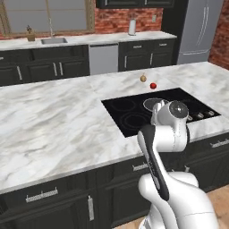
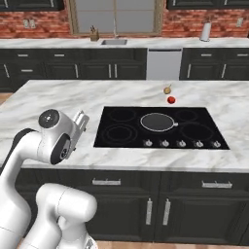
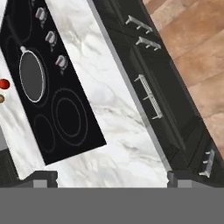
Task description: Place the pan on the center burner on the stove. Then place the tomato and the onion in the pan and turn on the center burner.
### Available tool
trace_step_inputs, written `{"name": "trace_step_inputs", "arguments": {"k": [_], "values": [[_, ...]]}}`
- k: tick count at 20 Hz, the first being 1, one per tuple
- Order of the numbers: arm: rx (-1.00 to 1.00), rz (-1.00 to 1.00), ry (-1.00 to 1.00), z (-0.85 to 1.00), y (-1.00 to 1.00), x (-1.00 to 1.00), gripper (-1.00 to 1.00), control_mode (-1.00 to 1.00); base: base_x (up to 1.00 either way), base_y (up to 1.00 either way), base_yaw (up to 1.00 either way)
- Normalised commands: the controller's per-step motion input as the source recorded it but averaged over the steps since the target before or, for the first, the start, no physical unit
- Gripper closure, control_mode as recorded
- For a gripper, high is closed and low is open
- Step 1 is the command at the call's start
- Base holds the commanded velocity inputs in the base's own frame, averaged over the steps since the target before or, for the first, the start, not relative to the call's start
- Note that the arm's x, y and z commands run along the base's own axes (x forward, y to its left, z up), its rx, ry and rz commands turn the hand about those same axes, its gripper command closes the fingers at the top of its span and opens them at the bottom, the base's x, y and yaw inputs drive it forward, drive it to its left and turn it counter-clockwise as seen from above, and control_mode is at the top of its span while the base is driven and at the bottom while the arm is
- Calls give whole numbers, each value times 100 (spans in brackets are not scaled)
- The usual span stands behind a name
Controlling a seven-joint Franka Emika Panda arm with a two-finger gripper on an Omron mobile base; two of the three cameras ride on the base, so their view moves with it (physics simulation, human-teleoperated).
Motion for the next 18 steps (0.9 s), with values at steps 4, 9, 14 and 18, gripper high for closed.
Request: {"name": "trace_step_inputs", "arguments": {"k": [4,9,14,18], "values": [[0,0,0,0,0,0,-100,100,-40,62,0],[0,0,0,0,0,0,-100,100,-36,65,0],[0,0,0,0,0,0,-100,100,-29,66,0],[0,0,0,0,0,0,-100,100,-24,74,-2]]}}
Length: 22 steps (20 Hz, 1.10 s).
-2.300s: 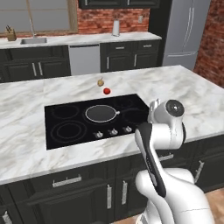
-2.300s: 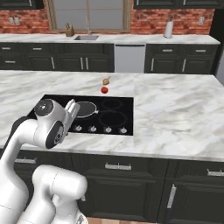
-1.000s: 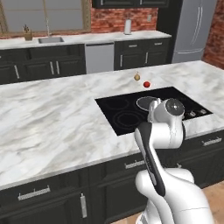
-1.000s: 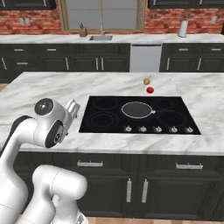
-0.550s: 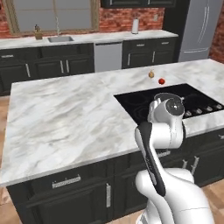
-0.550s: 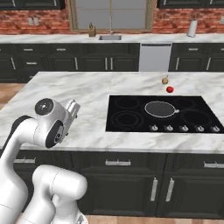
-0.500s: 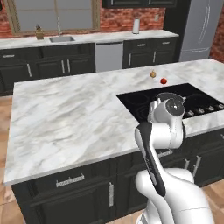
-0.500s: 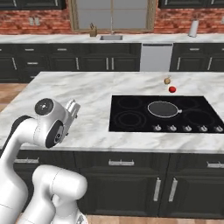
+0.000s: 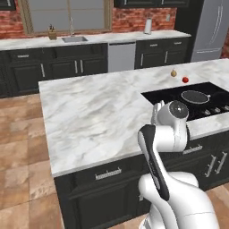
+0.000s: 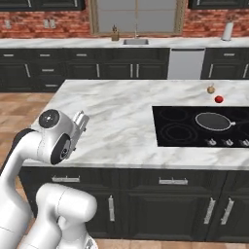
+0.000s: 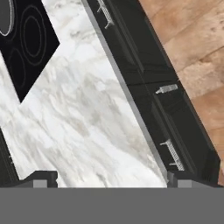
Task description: Place the pan on the center burner on the stove. Then place the tomato and the onion in the pan and turn on the center burner.
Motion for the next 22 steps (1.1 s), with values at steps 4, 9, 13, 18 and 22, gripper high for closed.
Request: {"name": "trace_step_inputs", "arguments": {"k": [4,9,13,18,22], "values": [[0,0,0,0,0,0,-100,100,-23,73,-3],[0,0,0,0,0,0,-100,100,-13,71,-5],[0,0,0,0,0,0,-100,100,-4,62,-8],[0,0,0,0,0,0,-100,100,0,58,-14],[0,0,0,0,0,0,-100,100,0,57,-20]]}}
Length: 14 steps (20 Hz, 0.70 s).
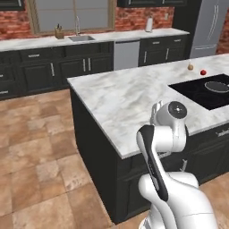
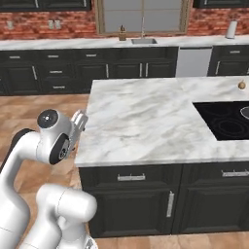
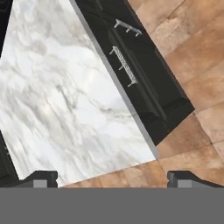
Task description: Place the pan on the center burner on the stove. Then place the tomato and the onion in the pan and turn on the center burner.
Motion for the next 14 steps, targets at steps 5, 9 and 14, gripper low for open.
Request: {"name": "trace_step_inputs", "arguments": {"k": [5,9,14], "values": [[0,0,0,0,0,0,-100,100,0,60,-24],[0,0,0,0,0,0,-100,100,5,67,-27],[0,0,0,0,0,0,-100,100,19,72,-32]]}}
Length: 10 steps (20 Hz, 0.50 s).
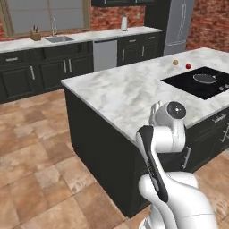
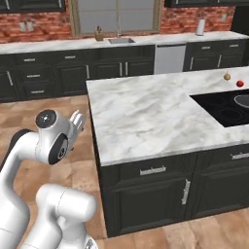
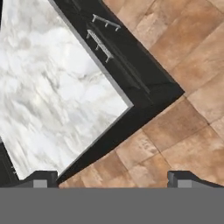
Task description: Place the pan on the center burner on the stove. Then place the tomato and the onion in the pan and turn on the center burner.
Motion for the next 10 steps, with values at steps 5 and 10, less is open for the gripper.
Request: {"name": "trace_step_inputs", "arguments": {"k": [5,10], "values": [[0,0,0,0,0,0,-100,100,32,79,-34],[0,0,0,0,0,0,-100,100,32,79,-34]]}}
